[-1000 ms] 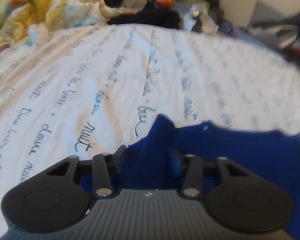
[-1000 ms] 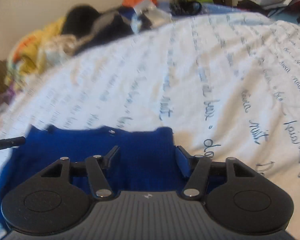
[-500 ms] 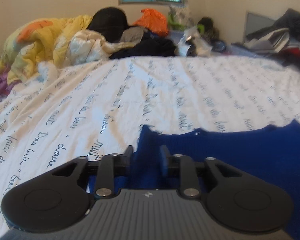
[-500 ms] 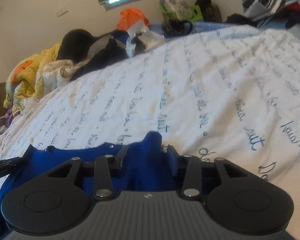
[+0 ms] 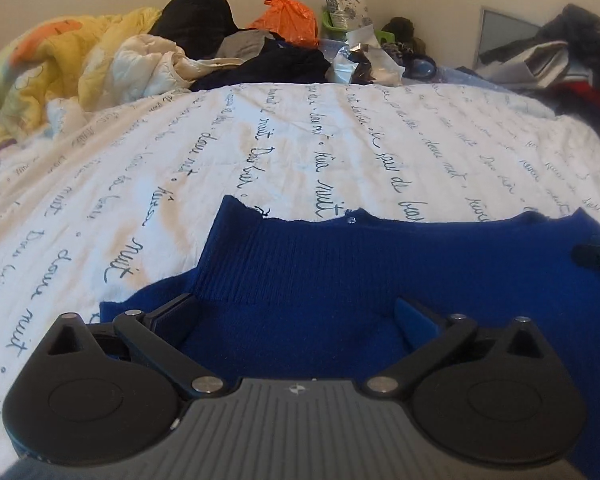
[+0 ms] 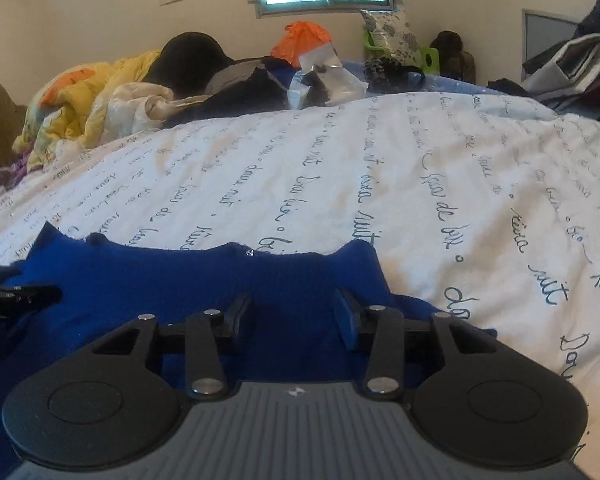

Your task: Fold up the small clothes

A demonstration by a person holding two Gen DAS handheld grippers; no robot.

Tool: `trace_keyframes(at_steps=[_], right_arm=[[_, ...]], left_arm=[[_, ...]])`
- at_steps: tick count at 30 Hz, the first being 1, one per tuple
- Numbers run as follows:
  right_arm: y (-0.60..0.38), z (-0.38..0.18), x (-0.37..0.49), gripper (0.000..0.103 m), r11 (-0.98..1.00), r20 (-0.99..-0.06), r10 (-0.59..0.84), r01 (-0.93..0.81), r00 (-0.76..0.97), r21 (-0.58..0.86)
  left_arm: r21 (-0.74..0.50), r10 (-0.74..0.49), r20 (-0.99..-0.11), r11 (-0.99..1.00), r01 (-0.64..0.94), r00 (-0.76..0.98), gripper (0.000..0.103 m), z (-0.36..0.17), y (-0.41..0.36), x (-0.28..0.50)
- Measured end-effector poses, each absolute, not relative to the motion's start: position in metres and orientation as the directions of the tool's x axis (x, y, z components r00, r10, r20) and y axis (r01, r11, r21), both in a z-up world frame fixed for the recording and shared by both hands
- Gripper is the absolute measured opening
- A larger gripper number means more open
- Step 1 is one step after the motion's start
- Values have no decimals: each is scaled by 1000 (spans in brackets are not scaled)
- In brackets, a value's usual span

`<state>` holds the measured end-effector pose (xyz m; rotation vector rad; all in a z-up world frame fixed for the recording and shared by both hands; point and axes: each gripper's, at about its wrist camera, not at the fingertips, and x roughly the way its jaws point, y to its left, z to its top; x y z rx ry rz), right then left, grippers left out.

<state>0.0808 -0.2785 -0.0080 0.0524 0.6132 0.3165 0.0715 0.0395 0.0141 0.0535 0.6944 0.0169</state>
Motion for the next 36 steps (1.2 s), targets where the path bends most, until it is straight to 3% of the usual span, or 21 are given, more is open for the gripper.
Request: trace_keyframes(at_steps=[2,3,5,6,7,8,10,13,18,23,25,27,30,34,36], right_arm=[[-269,-4,75,43,960,-569,265,-271,779,75],[-267,2,69,44,966,-581,241,-247,777,71],[-266,20,49,49,967,-575,252,-231,779,110],[-267,25,35,54,959,-560,281,-254,779,127],[-267,27,22,67,952,-552,304,-275,777,137],[-265,26,11,70,948,-558,312,-287,769,134],[-256,10,0,71,953,-618,275,-294,736,73],[-265,-9,-15,74,946,-562,292,-319,774,52],[-267,12,-17,75,963,-621,252,-257,742,83],[-248,24,-45,78,942,-614,308,-324,726,89],[-242,5,-47,80,942,-649,280,-333,708,44],[-245,-7,-58,81,933,-585,299,-358,754,15],[-244,1,-57,82,942,-638,259,-335,725,2],[-243,6,-75,85,942,-665,249,-335,704,-2],[-252,-6,-85,90,945,-639,279,-325,717,49]], left_arm=[[150,99,-616,989,-8,781,101,21,27,58],[174,99,-606,985,10,790,91,27,21,46],[126,20,-593,990,68,805,94,38,14,17],[98,-29,-590,989,108,807,96,41,11,4],[94,-57,-593,986,140,804,97,40,7,-5],[107,-68,-607,980,166,791,98,35,1,-11],[131,-65,-627,974,187,776,103,16,-3,-17],[40,-117,-623,983,181,773,103,9,13,-13],[62,-86,-661,984,168,746,97,28,7,-27],[42,-144,-684,971,235,715,101,18,-9,-55],[89,-139,-624,965,246,769,103,8,-10,-68],[64,-133,-651,971,229,748,103,12,-5,-63],[57,-121,-678,975,215,725,92,24,-6,-73],[29,-153,-684,971,236,713,103,16,3,-92],[32,-139,-683,975,219,718,103,16,6,-99]])
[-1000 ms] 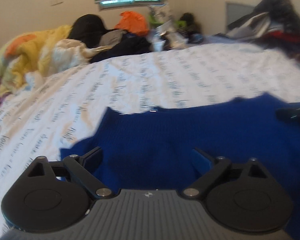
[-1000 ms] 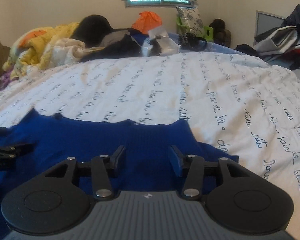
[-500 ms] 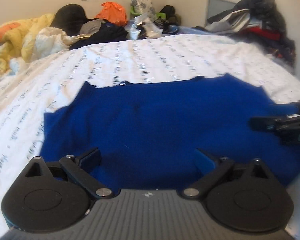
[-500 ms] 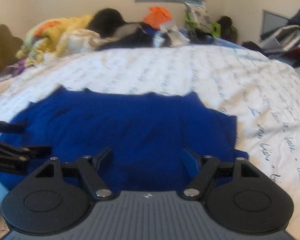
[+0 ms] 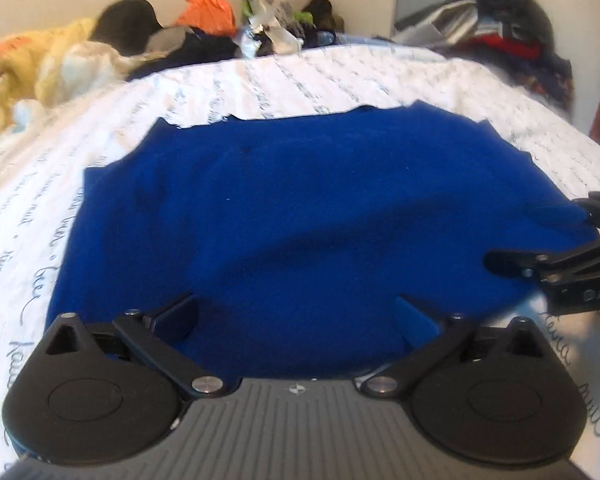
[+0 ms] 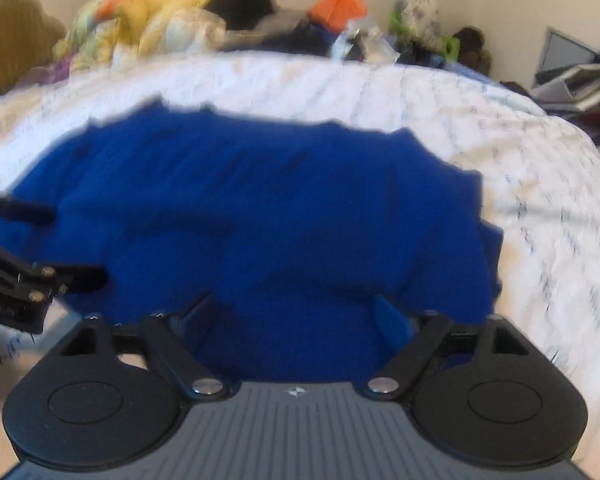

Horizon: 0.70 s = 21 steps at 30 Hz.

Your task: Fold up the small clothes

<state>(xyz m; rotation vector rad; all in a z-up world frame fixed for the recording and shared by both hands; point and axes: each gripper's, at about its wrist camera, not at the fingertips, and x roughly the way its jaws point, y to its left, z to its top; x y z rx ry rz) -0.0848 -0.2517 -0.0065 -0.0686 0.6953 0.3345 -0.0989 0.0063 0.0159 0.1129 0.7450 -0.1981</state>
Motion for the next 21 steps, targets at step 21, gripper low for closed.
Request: trace_keyframes(at_steps=[21], right_arm=[[-346,0,-134,97,877,-676,363,9,642,480]], left_arm=[[-587,-286,-642,780,-216,711,97,30,128,-153]])
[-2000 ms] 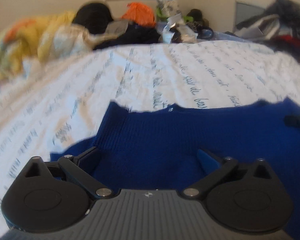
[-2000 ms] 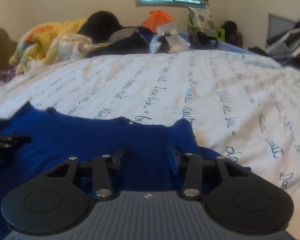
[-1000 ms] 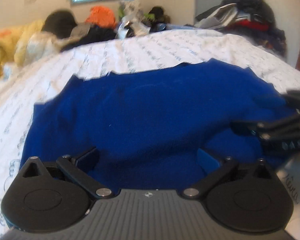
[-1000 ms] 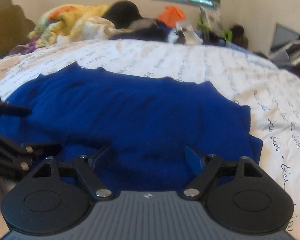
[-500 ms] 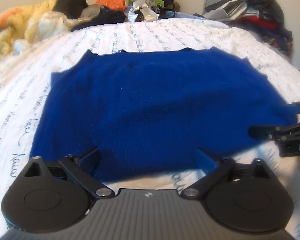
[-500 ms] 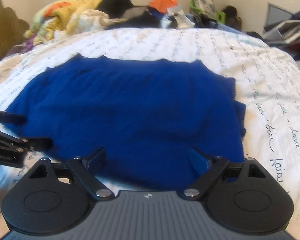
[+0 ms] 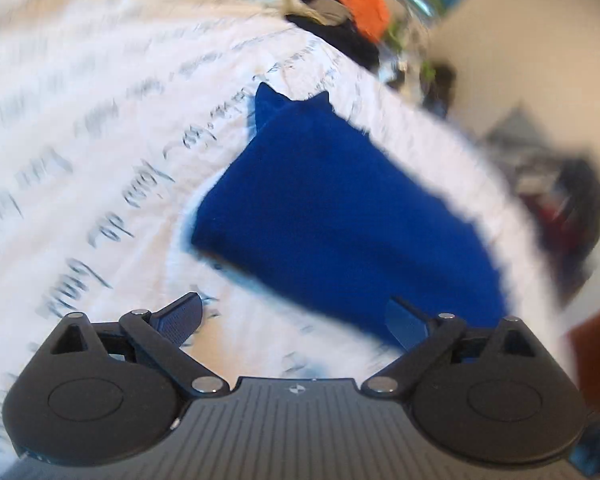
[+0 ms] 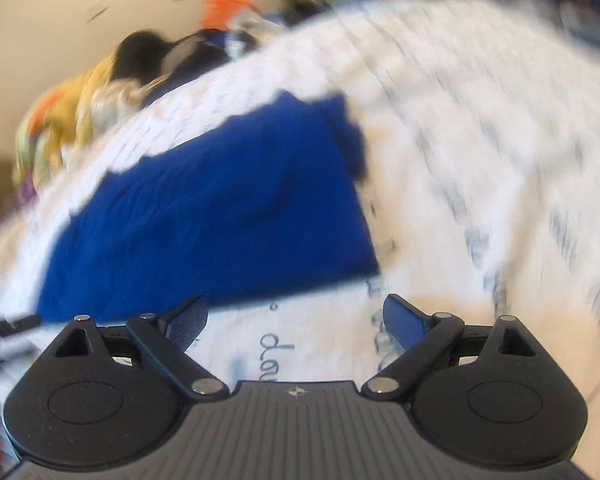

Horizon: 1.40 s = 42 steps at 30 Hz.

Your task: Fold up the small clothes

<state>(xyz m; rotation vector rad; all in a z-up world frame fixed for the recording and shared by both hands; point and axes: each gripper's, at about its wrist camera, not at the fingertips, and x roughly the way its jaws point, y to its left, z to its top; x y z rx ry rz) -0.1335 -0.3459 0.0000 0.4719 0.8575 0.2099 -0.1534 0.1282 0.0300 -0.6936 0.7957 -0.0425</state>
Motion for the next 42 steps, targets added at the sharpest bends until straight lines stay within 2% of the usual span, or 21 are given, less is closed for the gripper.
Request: trace_keyframes(at_steps=[3,5,7,8,9,10,11,12,14,19,23,26,28,30,33,35,36,38,39,40,42], right_arm=[[-358,-6,-118,97,788,-615,443,45,652,614],[-359,-10,-104,97,737,-584,475,63,658,672],[-362,-14,-95,96,693,-552,498,75,668,717],[-362,-15,-91,89,682,-544,502,79,672,727],[-361,-16,-89,78,683,-544,502,78,672,727],[-360,-18,-86,42,692,-559,500,83,662,717],[-365,-22,-87,15,701,-582,490,104,648,706],[-369,-25,-83,9,700,-593,488,118,641,704],[-376,-31,-84,7,667,-566,518,112,641,736],[-386,-5,-115,6,670,-517,545,27,660,742],[-395,-23,-127,4,728,-601,486,86,635,680],[-395,-17,-131,10,730,-602,453,114,657,674],[-396,1,-134,12,771,-584,400,85,706,631],[-389,21,-127,16,829,-561,360,21,745,559],[-357,41,-92,28,895,-579,361,-97,731,435],[-325,41,-57,51,911,-607,389,-189,693,367],[-310,36,-40,55,913,-619,396,-221,678,342],[-281,26,-13,56,940,-658,342,-245,671,238],[-267,20,-6,56,958,-678,279,-246,680,147],[-256,12,-4,61,964,-682,231,-258,693,65],[-259,3,-18,64,956,-629,242,-292,739,25]], left_arm=[[-688,-323,-595,678,-258,736,96,25,141,-138],[-699,-300,-589,655,-287,751,89,25,141,-128],[-656,-254,-626,682,-322,737,53,28,138,-120],[-629,-230,-647,700,-338,727,42,29,139,-116],[-607,-209,-665,711,-356,717,25,29,139,-115],[-601,-204,-672,712,-363,712,16,28,143,-114],[-595,-200,-677,715,-368,708,12,26,147,-113],[-581,-195,-685,727,-366,702,7,26,148,-112],[-575,-207,-685,742,-345,698,5,29,154,-117],[-500,-209,-671,836,-226,712,5,59,158,-132],[-436,-196,-729,872,-224,655,8,32,157,-123],[-342,-98,-700,916,-211,708,24,49,147,-137],[-259,-25,-637,948,-184,770,55,71,137,-151],[-183,34,-554,970,-162,832,76,89,122,-155],[-107,-3,-491,993,-57,871,77,94,87,-131],[-71,-38,-521,997,2,853,77,78,63,-98],[-50,-44,-555,999,20,830,70,69,53,-81],[11,-33,-610,999,50,792,65,48,39,-54],[32,-14,-634,998,45,773,66,39,38,-47],[32,-16,-648,998,48,761,70,25,45,-42],[36,-39,-613,996,78,789,72,18,56,-51]])
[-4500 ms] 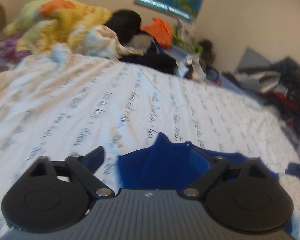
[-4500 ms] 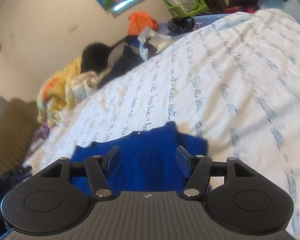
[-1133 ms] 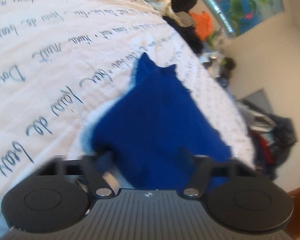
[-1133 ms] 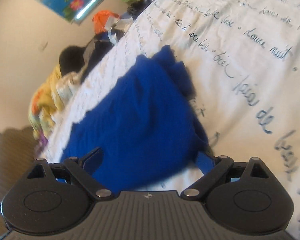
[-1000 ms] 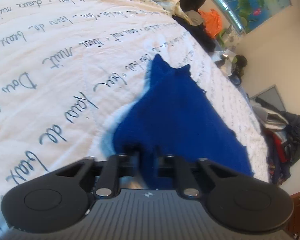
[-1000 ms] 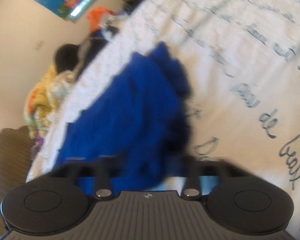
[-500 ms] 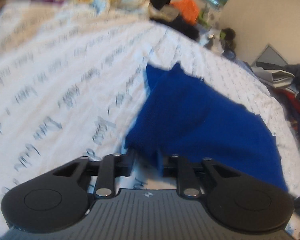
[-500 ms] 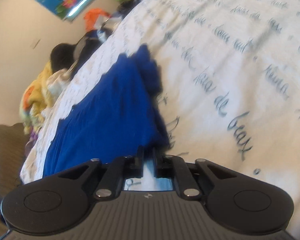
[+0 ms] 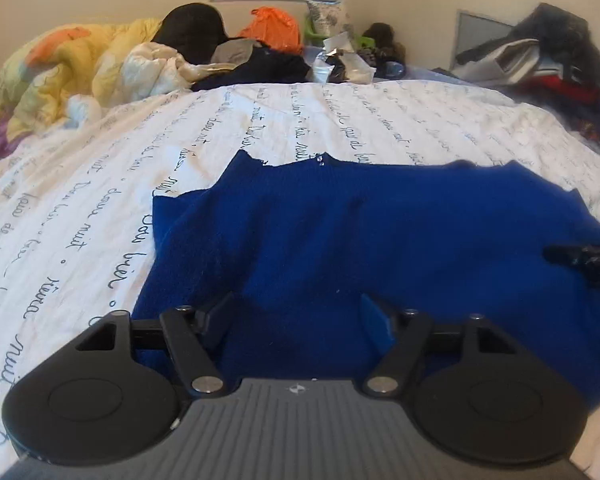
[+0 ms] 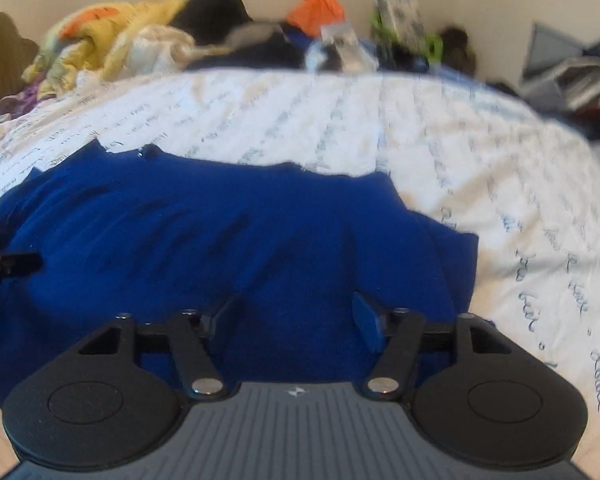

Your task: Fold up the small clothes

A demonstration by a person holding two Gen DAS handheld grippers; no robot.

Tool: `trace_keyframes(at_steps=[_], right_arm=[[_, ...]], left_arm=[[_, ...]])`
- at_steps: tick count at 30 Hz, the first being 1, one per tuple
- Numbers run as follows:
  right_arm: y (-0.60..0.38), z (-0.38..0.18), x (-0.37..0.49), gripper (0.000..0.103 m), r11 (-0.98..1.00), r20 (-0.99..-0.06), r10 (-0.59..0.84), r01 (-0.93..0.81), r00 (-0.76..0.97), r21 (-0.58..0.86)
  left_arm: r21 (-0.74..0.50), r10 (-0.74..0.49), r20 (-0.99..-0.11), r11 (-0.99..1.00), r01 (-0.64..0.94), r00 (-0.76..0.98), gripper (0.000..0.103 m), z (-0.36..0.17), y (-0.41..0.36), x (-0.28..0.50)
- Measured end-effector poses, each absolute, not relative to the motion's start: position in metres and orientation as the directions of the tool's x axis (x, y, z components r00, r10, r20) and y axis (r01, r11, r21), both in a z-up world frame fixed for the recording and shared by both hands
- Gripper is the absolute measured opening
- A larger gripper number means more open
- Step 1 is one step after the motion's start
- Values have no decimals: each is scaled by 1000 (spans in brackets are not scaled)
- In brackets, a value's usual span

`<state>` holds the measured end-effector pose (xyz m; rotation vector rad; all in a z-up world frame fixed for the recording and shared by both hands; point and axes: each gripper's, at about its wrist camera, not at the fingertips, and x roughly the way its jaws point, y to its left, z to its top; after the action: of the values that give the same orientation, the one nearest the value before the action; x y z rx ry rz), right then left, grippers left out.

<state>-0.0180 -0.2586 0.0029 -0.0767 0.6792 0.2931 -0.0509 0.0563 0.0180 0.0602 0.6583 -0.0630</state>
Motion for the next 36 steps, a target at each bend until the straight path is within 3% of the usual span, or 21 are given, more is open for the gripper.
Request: trace_keyframes(at_steps=[3,5,7,9,10,11,14,16,19,36], right_arm=[[-282,-5,-33,64,940,-577,321,-328,751,96],[-282,2,-31,65,941,-601,311,-327,736,86],[-283,19,-18,67,945,-641,308,-304,703,121],[-278,36,-4,76,935,-584,352,-307,731,178],[-278,42,2,87,931,-554,362,-313,750,186],[-274,43,14,89,935,-548,353,-309,758,175],[-264,31,55,89,953,-626,298,-259,720,155],[-259,11,74,90,962,-680,264,-237,684,135],[-257,-9,62,93,959,-598,264,-274,756,77],[-262,-8,63,93,959,-589,270,-270,761,91]], left_arm=[[57,-41,-627,994,98,778,71,21,61,-56],[52,-30,-642,995,82,766,66,35,56,-48],[76,-30,-593,993,93,805,71,52,48,-37],[103,-20,-572,990,96,820,81,59,39,-14],[98,-29,-584,989,106,811,82,58,35,0],[82,-40,-616,990,114,787,82,54,32,20],[39,-41,-706,995,96,707,78,35,33,72],[38,-36,-706,995,88,708,88,26,38,88],[64,-27,-676,993,95,736,103,17,42,93],[26,-30,-639,998,60,769,103,15,46,81]])
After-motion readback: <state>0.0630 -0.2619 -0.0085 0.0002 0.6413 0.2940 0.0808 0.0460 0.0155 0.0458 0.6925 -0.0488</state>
